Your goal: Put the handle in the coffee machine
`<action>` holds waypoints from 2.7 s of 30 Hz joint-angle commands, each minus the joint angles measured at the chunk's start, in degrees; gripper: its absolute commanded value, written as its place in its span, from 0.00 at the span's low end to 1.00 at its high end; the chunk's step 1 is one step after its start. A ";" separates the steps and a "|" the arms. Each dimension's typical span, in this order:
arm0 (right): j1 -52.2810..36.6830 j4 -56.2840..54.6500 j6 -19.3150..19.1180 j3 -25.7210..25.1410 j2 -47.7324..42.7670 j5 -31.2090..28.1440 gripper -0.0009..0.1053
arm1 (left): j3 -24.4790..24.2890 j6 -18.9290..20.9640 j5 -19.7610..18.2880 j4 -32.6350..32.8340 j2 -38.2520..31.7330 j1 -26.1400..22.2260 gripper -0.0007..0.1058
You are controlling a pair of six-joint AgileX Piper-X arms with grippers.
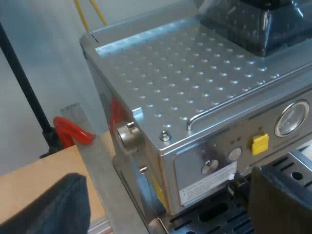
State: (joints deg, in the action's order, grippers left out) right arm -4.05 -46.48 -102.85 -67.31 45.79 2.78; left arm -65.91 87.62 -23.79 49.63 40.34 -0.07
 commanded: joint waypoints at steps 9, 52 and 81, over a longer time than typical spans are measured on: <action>-4.24 -3.95 -6.72 1.67 -15.93 1.30 0.59 | -0.44 -0.29 1.04 4.48 -7.71 0.03 0.66; -4.24 -13.10 -8.66 21.10 -48.88 8.40 0.59 | 15.23 6.77 3.70 14.50 -44.68 0.07 0.66; -4.24 -11.21 -6.21 37.81 -48.77 9.09 0.59 | 36.88 3.34 11.57 7.86 -42.03 0.07 0.66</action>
State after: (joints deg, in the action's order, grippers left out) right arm -8.30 -58.01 -109.25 -29.29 -0.75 11.27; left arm -28.90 90.97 -12.42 58.21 -0.78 -0.07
